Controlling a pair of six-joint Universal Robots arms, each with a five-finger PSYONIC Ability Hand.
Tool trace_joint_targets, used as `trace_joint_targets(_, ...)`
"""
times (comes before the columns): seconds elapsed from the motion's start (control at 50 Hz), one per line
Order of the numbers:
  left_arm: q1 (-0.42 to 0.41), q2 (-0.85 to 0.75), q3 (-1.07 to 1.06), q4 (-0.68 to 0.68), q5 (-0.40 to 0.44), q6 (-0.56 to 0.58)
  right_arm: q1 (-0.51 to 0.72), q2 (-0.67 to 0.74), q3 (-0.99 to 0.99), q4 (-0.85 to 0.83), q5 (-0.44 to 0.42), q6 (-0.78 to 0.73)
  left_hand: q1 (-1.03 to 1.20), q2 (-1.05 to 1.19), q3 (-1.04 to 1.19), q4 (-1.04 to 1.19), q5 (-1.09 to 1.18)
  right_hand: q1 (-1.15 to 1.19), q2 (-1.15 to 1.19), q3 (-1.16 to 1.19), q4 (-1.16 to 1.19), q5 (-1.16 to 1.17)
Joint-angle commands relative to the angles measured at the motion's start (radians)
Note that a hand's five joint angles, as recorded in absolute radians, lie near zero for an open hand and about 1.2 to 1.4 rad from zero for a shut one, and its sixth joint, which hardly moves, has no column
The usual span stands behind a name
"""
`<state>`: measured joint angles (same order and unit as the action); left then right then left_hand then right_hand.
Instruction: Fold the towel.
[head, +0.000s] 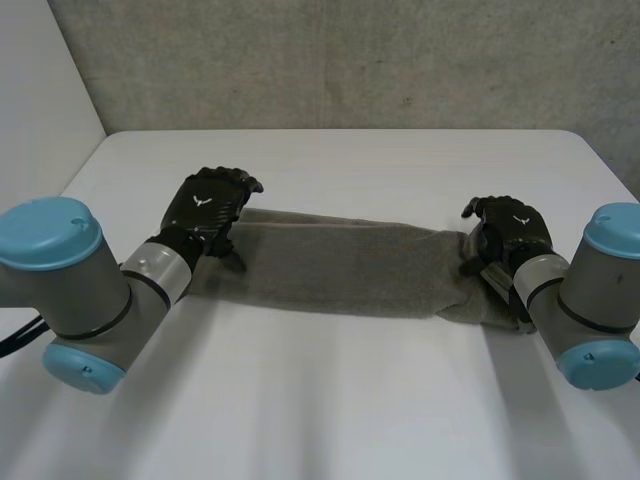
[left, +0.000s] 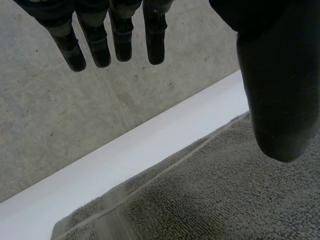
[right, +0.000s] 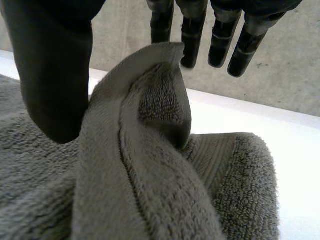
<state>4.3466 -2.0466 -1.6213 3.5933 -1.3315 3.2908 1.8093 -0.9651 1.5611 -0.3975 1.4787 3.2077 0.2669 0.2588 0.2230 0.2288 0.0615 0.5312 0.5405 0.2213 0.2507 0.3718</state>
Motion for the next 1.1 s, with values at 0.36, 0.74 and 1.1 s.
trace_joint_targets(0.36, 0.001, 0.003, -0.022, 0.007, 0.002, 0.0, -0.188, 0.04, -0.087, -0.014, -0.126, -0.048, -0.071, -0.063, -0.048, -0.054, -0.04, 0.865, 0.856, -0.047, -0.076, 0.85)
trace_joint_targets(0.74, -0.001, 0.0, -0.022, 0.008, 0.002, 0.0, -0.211, 0.172, -0.234, 0.078, -0.136, -0.18, -0.071, -0.063, -0.048, -0.054, -0.04, 0.223, 0.214, -0.047, -0.076, 0.208)
trace_joint_targets(1.1, 0.001, 0.005, -0.028, 0.007, 0.002, 0.0, -0.193, -0.346, 0.14, 0.129, -0.141, -0.354, -0.071, -0.063, -0.048, -0.054, -0.04, -0.357, -0.366, -0.047, -0.076, -0.372)
